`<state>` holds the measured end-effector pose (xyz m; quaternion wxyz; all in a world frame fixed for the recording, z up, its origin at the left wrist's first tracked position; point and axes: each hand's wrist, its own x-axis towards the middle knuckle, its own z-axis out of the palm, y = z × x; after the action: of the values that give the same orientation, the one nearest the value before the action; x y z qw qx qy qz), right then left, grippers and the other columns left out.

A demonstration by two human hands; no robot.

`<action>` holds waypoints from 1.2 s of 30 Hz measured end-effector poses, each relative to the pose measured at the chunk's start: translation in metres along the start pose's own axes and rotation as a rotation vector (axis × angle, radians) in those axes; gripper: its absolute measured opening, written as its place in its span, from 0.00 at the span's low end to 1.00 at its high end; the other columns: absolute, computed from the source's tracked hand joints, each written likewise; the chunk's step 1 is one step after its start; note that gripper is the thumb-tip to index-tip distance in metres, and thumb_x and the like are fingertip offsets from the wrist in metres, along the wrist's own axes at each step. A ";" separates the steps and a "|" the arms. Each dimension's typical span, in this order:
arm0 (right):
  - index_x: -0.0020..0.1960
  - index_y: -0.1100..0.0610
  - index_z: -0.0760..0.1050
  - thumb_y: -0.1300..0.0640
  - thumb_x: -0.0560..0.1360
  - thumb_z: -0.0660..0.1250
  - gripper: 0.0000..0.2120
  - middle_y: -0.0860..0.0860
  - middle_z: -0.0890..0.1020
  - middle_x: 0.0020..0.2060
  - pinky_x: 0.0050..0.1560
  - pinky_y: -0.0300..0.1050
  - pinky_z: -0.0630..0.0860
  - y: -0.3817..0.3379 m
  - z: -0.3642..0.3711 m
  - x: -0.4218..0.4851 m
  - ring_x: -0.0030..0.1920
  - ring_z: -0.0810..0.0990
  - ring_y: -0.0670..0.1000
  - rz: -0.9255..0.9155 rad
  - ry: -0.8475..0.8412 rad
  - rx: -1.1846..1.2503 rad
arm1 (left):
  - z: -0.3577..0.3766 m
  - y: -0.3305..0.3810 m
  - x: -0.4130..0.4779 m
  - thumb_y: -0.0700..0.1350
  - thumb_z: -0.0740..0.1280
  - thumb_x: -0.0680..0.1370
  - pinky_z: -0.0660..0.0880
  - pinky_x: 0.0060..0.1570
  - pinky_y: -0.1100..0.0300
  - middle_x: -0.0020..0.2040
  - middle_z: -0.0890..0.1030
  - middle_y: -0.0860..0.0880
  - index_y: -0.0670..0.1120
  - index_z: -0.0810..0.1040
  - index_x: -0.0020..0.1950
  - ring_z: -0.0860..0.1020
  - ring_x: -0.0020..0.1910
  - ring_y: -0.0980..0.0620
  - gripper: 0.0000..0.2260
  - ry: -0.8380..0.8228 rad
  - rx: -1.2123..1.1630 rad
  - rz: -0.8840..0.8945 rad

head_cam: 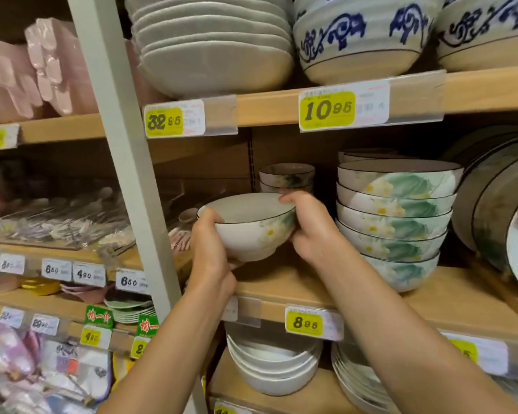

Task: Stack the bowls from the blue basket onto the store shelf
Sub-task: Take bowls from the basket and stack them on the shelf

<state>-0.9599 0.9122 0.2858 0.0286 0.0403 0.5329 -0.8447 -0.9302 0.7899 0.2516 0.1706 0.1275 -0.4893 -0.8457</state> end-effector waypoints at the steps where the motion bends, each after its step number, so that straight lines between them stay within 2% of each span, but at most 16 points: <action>1: 0.52 0.57 0.77 0.63 0.73 0.62 0.10 0.57 0.81 0.51 0.53 0.53 0.78 -0.002 0.000 0.002 0.50 0.80 0.57 0.017 -0.024 0.039 | -0.001 0.001 0.001 0.50 0.63 0.64 0.80 0.43 0.50 0.51 0.83 0.45 0.48 0.77 0.58 0.82 0.50 0.45 0.23 -0.015 0.009 -0.022; 3: 0.56 0.60 0.77 0.64 0.74 0.60 0.13 0.59 0.81 0.54 0.61 0.56 0.75 0.000 0.001 0.007 0.54 0.79 0.59 0.017 -0.018 0.072 | -0.003 0.005 0.005 0.52 0.64 0.63 0.79 0.46 0.46 0.54 0.83 0.43 0.48 0.76 0.61 0.82 0.51 0.44 0.27 -0.048 0.033 -0.028; 6: 0.62 0.58 0.73 0.62 0.74 0.61 0.16 0.59 0.80 0.55 0.57 0.56 0.78 0.008 0.010 0.005 0.54 0.79 0.59 -0.015 0.067 0.084 | 0.000 0.012 0.013 0.56 0.63 0.68 0.79 0.40 0.51 0.56 0.82 0.43 0.48 0.72 0.66 0.82 0.50 0.44 0.27 -0.007 0.055 -0.003; 8: 0.59 0.56 0.72 0.57 0.75 0.61 0.12 0.58 0.80 0.53 0.53 0.54 0.79 0.015 0.016 0.002 0.52 0.79 0.57 -0.106 0.133 0.057 | 0.004 0.019 0.025 0.58 0.61 0.73 0.79 0.47 0.47 0.53 0.83 0.43 0.47 0.75 0.63 0.82 0.52 0.42 0.23 0.001 0.012 -0.048; 10: 0.54 0.54 0.71 0.54 0.76 0.60 0.08 0.57 0.79 0.53 0.56 0.56 0.77 0.022 0.022 -0.002 0.53 0.79 0.55 -0.242 0.188 -0.048 | 0.006 0.023 0.032 0.60 0.59 0.75 0.79 0.54 0.46 0.49 0.85 0.44 0.48 0.80 0.56 0.83 0.52 0.43 0.21 -0.020 -0.052 -0.079; 13: 0.49 0.53 0.72 0.53 0.77 0.59 0.05 0.56 0.80 0.53 0.57 0.56 0.78 0.023 0.028 -0.002 0.52 0.80 0.55 -0.330 0.231 -0.054 | 0.007 0.012 0.027 0.66 0.57 0.75 0.78 0.55 0.51 0.51 0.86 0.48 0.50 0.80 0.58 0.84 0.50 0.49 0.25 -0.131 -0.083 0.049; 16: 0.56 0.54 0.73 0.45 0.73 0.62 0.16 0.55 0.81 0.53 0.57 0.57 0.79 0.017 0.030 0.007 0.53 0.81 0.55 -0.314 0.206 0.016 | 0.015 0.007 0.030 0.65 0.59 0.71 0.76 0.58 0.49 0.58 0.82 0.45 0.48 0.73 0.67 0.81 0.57 0.47 0.30 -0.159 -0.064 0.168; 18: 0.65 0.53 0.71 0.38 0.68 0.61 0.30 0.54 0.79 0.60 0.63 0.56 0.74 0.018 0.031 0.017 0.59 0.78 0.55 -0.340 0.227 -0.017 | 0.026 0.013 0.047 0.61 0.58 0.73 0.77 0.58 0.48 0.58 0.81 0.43 0.46 0.74 0.64 0.80 0.57 0.45 0.27 -0.117 -0.019 0.162; 19: 0.67 0.52 0.70 0.37 0.68 0.60 0.32 0.54 0.77 0.62 0.65 0.55 0.72 0.017 0.031 0.024 0.61 0.77 0.56 -0.358 0.250 -0.022 | 0.034 0.018 0.057 0.61 0.57 0.75 0.78 0.56 0.49 0.56 0.82 0.43 0.46 0.75 0.63 0.81 0.55 0.45 0.25 -0.102 -0.022 0.130; 21: 0.69 0.53 0.70 0.41 0.76 0.58 0.25 0.55 0.75 0.63 0.67 0.54 0.70 0.011 0.032 0.041 0.63 0.75 0.57 -0.410 0.297 -0.015 | 0.051 0.027 0.075 0.61 0.59 0.78 0.78 0.54 0.52 0.57 0.82 0.44 0.48 0.75 0.65 0.81 0.54 0.46 0.23 -0.070 -0.078 0.082; 23: 0.69 0.57 0.70 0.48 0.81 0.55 0.21 0.58 0.74 0.65 0.68 0.54 0.68 0.001 0.034 0.058 0.65 0.73 0.59 -0.489 0.351 -0.102 | 0.065 0.030 0.093 0.60 0.60 0.78 0.75 0.61 0.48 0.61 0.79 0.43 0.47 0.72 0.68 0.79 0.58 0.43 0.24 -0.046 -0.013 0.111; 25: 0.68 0.60 0.71 0.51 0.82 0.55 0.19 0.60 0.73 0.66 0.68 0.54 0.67 -0.007 0.036 0.074 0.66 0.71 0.60 -0.536 0.404 -0.172 | 0.074 0.026 0.106 0.56 0.58 0.80 0.71 0.65 0.45 0.62 0.79 0.42 0.45 0.74 0.67 0.77 0.60 0.42 0.21 -0.064 0.065 0.189; 28: 0.69 0.59 0.70 0.50 0.82 0.54 0.20 0.59 0.72 0.67 0.68 0.52 0.66 -0.004 0.033 0.093 0.67 0.70 0.59 -0.590 0.418 -0.221 | 0.077 0.011 0.117 0.54 0.55 0.82 0.68 0.68 0.46 0.65 0.77 0.42 0.45 0.74 0.68 0.74 0.64 0.43 0.20 -0.100 0.149 0.311; 32: 0.69 0.58 0.70 0.50 0.83 0.53 0.20 0.58 0.73 0.66 0.60 0.40 0.64 0.009 0.023 0.112 0.67 0.71 0.57 -0.636 0.456 -0.273 | 0.073 -0.011 0.136 0.62 0.50 0.81 0.63 0.71 0.44 0.70 0.72 0.43 0.49 0.69 0.73 0.70 0.69 0.42 0.27 -0.148 0.306 0.254; 34: 0.70 0.57 0.69 0.48 0.83 0.51 0.21 0.57 0.73 0.67 0.57 0.39 0.62 0.010 0.018 0.117 0.67 0.71 0.57 -0.625 0.477 -0.281 | 0.072 -0.016 0.136 0.66 0.47 0.79 0.61 0.71 0.43 0.71 0.71 0.43 0.50 0.67 0.74 0.68 0.70 0.42 0.31 -0.166 0.384 0.251; 36: 0.71 0.57 0.68 0.46 0.83 0.50 0.23 0.58 0.73 0.67 0.60 0.40 0.63 0.012 0.017 0.121 0.67 0.71 0.58 -0.602 0.499 -0.326 | 0.072 -0.019 0.137 0.67 0.45 0.77 0.61 0.72 0.42 0.71 0.71 0.43 0.50 0.67 0.74 0.68 0.71 0.41 0.33 -0.162 0.423 0.275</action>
<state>-1.0801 0.8908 0.2707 -0.3433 0.0810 0.6382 -0.6843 -1.0858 0.7989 0.2633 0.2137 0.0245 -0.6798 -0.7011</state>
